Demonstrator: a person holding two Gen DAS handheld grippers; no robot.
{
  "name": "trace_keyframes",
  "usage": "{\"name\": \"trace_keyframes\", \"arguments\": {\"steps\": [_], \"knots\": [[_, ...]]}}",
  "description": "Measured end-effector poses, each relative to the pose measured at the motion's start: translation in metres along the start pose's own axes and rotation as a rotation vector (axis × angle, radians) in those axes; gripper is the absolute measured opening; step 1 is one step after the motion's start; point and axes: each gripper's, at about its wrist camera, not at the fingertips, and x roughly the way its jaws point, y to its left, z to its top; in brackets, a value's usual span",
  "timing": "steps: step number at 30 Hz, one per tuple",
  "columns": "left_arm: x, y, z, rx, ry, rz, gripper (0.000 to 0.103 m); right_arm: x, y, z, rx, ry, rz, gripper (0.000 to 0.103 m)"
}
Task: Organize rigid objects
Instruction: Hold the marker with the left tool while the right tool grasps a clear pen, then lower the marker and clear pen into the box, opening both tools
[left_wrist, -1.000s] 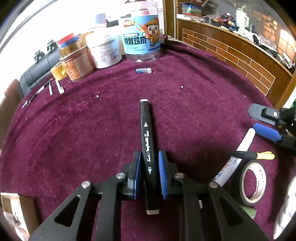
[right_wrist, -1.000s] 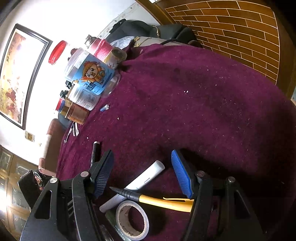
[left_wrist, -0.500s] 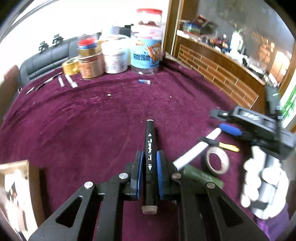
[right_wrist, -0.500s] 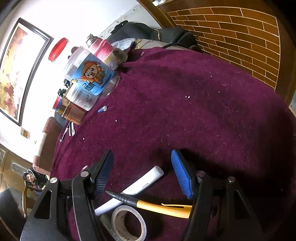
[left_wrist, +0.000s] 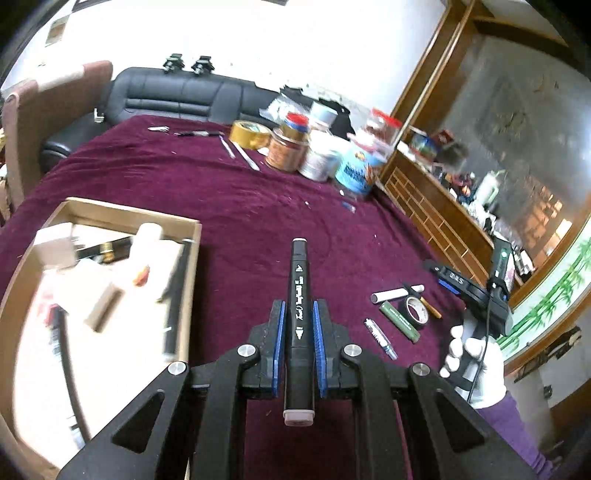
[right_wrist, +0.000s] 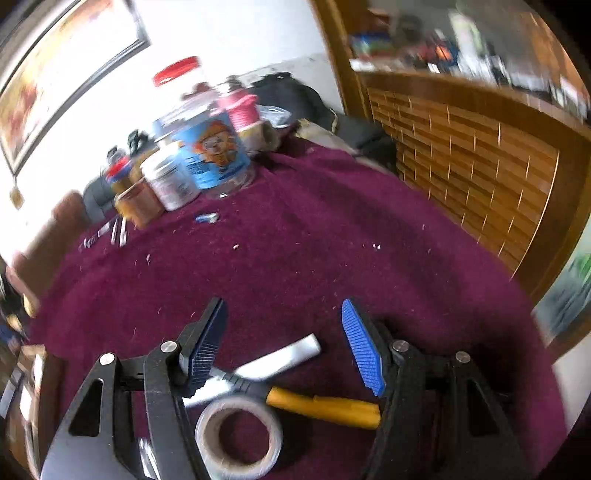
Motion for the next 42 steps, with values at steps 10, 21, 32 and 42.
{"name": "trace_keyframes", "arguments": {"steps": [10,21,32,42], "knots": [[-0.045,0.040,-0.022,-0.097,-0.081,-0.116,0.012,-0.084,0.001,0.004,-0.071,0.007,0.022,0.092],[-0.048,0.050,-0.043,-0.119,-0.041,-0.145,0.012,-0.051,0.074,-0.051,-0.292,0.219,0.162,0.085],[-0.053,0.062,-0.047,-0.158,-0.035,-0.135,0.012,-0.005,0.112,-0.096,-0.423,0.324,0.137,0.018],[-0.068,0.114,-0.051,-0.270,-0.060,-0.035,0.012,-0.024,0.099,-0.087,-0.286,0.320,0.244,0.013]]}}
